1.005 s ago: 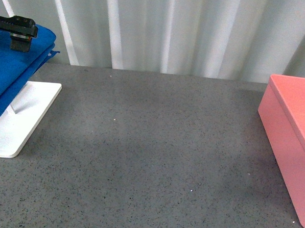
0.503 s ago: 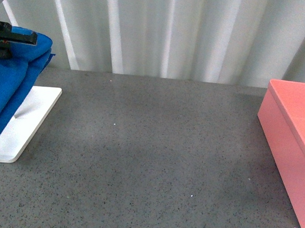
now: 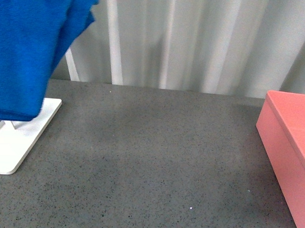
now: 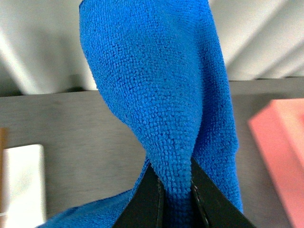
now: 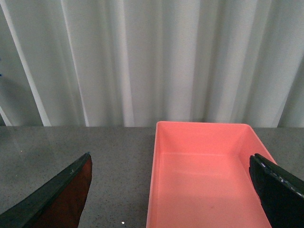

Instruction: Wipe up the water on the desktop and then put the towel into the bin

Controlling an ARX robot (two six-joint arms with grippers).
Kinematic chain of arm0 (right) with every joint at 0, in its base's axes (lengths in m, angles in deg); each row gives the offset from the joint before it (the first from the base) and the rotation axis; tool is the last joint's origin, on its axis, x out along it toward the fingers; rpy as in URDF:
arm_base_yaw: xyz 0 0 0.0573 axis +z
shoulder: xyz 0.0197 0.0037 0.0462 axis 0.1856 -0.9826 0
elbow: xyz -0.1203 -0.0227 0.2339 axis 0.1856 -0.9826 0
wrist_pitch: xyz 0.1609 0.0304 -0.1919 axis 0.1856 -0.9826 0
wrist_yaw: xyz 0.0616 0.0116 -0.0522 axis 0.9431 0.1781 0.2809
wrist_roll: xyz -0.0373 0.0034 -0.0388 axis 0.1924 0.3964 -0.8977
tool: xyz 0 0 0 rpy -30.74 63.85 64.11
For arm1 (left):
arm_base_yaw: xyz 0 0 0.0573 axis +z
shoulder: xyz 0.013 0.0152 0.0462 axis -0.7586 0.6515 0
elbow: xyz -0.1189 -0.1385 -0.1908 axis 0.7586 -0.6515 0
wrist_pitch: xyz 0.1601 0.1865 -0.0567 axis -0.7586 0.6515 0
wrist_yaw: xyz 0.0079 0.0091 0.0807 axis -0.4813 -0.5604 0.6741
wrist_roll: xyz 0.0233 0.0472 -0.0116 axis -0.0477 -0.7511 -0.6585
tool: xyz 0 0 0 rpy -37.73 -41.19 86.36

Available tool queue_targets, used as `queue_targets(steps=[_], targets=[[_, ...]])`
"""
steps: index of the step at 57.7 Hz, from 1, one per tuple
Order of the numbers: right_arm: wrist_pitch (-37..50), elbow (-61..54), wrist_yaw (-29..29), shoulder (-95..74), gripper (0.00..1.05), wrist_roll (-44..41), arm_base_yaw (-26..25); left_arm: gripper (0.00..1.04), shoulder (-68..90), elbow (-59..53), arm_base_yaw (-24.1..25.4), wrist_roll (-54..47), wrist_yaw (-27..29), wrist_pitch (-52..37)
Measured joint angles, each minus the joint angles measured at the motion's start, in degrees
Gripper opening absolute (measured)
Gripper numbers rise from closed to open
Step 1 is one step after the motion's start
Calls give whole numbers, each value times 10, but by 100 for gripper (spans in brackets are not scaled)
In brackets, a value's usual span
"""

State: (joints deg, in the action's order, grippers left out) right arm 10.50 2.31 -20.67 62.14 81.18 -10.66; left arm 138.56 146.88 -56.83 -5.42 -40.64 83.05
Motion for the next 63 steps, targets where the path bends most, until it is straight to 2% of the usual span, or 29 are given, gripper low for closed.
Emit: queue_targets(steps=[8,12,21,26,28,31,32,36,41,53,63], targets=[[0,0,0,0,98,0,0,6,-30,-38,-75,71,-90,-55],[0,0,0,0,98,0,0,6,-37,-52,-110,97,-104,-83],[0,0,0,0,98,0,0,6,-38,-80,-181,141,-86,-140],[0,0,0,0,98,0,0,6,-37,-87,-194,148,-73,-144],[-12,4,15,-8,98,0,-4,6,-37,-88,-195,149,-73,-144],[-93,47,126,-99,98,2,-38,6,-37,-88,-194,151,-69,-145],[-87,56,155,-138,98,3,-43,6,-37,-88,-194,151,-68,-145],[11,84,243,-303,98,23,-41,6,-37,-88,-194,152,-69,-146],[116,113,285,-429,98,50,-19,6,-36,-88,-194,152,-69,-146],[300,187,302,-663,98,105,76,6,-36,-88,-194,152,-69,-146],[340,226,318,-729,98,119,137,6,-36,-88,-194,152,-69,-146]])
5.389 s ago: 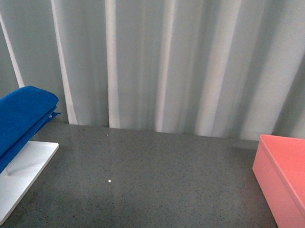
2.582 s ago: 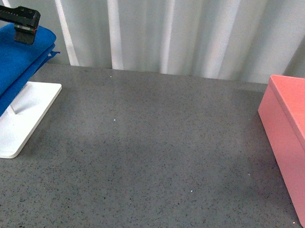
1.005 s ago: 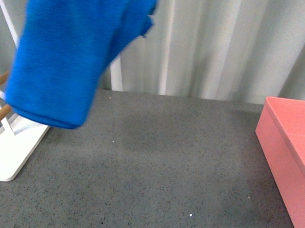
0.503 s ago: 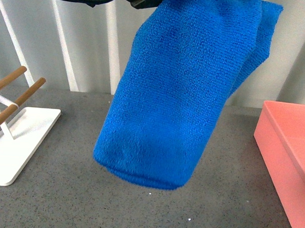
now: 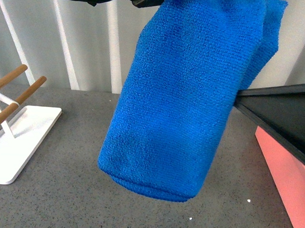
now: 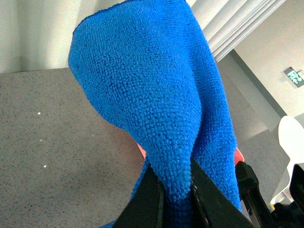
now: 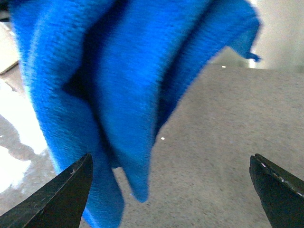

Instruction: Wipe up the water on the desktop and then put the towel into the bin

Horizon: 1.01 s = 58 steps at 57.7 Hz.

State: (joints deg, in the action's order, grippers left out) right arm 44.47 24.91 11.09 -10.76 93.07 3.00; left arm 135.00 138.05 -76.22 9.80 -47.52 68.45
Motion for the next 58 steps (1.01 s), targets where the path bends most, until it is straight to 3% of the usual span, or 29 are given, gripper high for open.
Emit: queue_targets(steps=[20,58], targets=[[1,92,-73,-104,97,-13,67,6,0,0,0,0,0,0],[79,103,-99,-110,7,20,90,6,0,0,0,0,0,-1]])
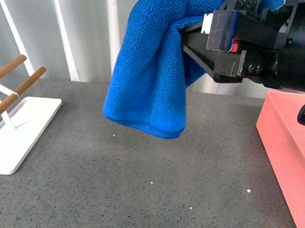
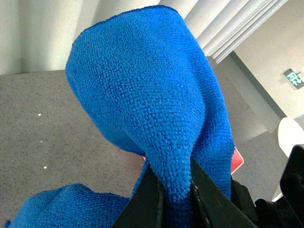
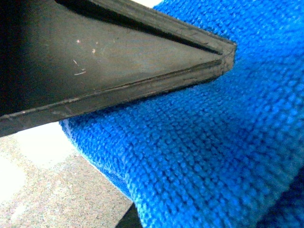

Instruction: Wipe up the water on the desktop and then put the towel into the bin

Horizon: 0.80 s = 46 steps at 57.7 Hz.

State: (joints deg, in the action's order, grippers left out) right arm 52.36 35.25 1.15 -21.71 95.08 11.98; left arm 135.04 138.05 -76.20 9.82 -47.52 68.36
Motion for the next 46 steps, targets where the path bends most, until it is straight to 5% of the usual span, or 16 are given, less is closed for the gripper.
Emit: queue_targets(steps=[33,46], targets=[[-42,-19,-3,28,4,-29,-21,98,0,0,0,2,0,0],[-56,-35,-9,32,4,-47,-19,98,0,0,0,2,0,0]])
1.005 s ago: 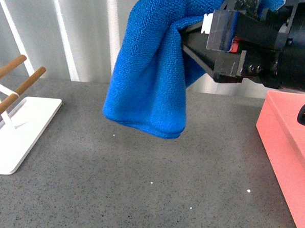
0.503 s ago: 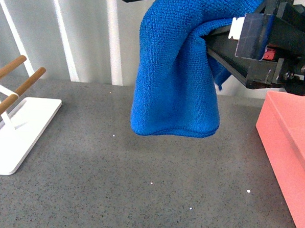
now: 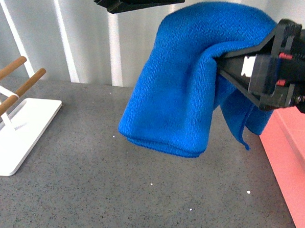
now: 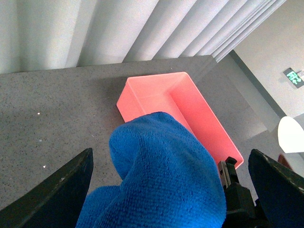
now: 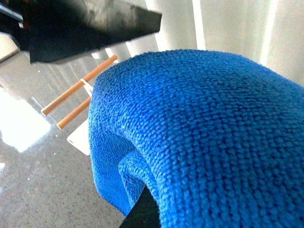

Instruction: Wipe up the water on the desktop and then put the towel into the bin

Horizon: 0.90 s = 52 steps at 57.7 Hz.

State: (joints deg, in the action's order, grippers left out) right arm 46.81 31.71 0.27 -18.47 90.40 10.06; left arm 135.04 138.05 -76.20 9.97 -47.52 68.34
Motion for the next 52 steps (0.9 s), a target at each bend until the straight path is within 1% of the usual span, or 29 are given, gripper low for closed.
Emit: queue_targets(steps=[8,9,10,11,12,13,14,16,17,18,19,21,28,40,41,52], targets=[[-8,-8,-10,-2,4,-16,5,98,0,0,-1,-1,1,-1],[-8,-9,-10,-2,4,-17,5,96,0,-8,-7,-13,43,-22],[-8,-10,-11,-3,4,-18,5,94,-2,-15,-10,-21,75,-40],[-8,-10,-10,-3,4,-18,5,91,-6,-32,-13,-39,133,-82],[-8,-11,-10,-3,4,-19,6,89,-8,-42,-14,-50,163,-103],[-8,-11,-10,-3,4,-19,6,85,-13,-63,-14,-71,221,-143],[-8,-11,-10,-3,4,-20,6,84,-16,-73,-14,-87,248,-161],[-8,-11,-10,-3,4,-20,6,76,-35,-120,-12,-121,338,-226],[-8,-11,-10,-3,4,-20,6,75,-41,-132,-10,-133,356,-238],[-8,-12,-10,-3,4,-21,6,71,-53,-155,-6,-146,387,-261],[-8,-12,-10,-3,4,-22,6,69,-59,-166,-3,-152,401,-271],[-8,-12,-10,-3,4,-23,5,62,-85,-207,12,-167,431,-301],[-15,-12,-10,-3,4,-26,-2,42,-151,-301,55,-191,418,-339],[-20,-12,1,3,4,-30,-10,5,-233,-427,108,-203,358,-365],[-20,-13,1,5,4,-30,-12,3,-237,-431,110,-203,355,-365],[-23,-17,7,18,4,-30,-25,4,-307,-503,153,-208,319,-368]])
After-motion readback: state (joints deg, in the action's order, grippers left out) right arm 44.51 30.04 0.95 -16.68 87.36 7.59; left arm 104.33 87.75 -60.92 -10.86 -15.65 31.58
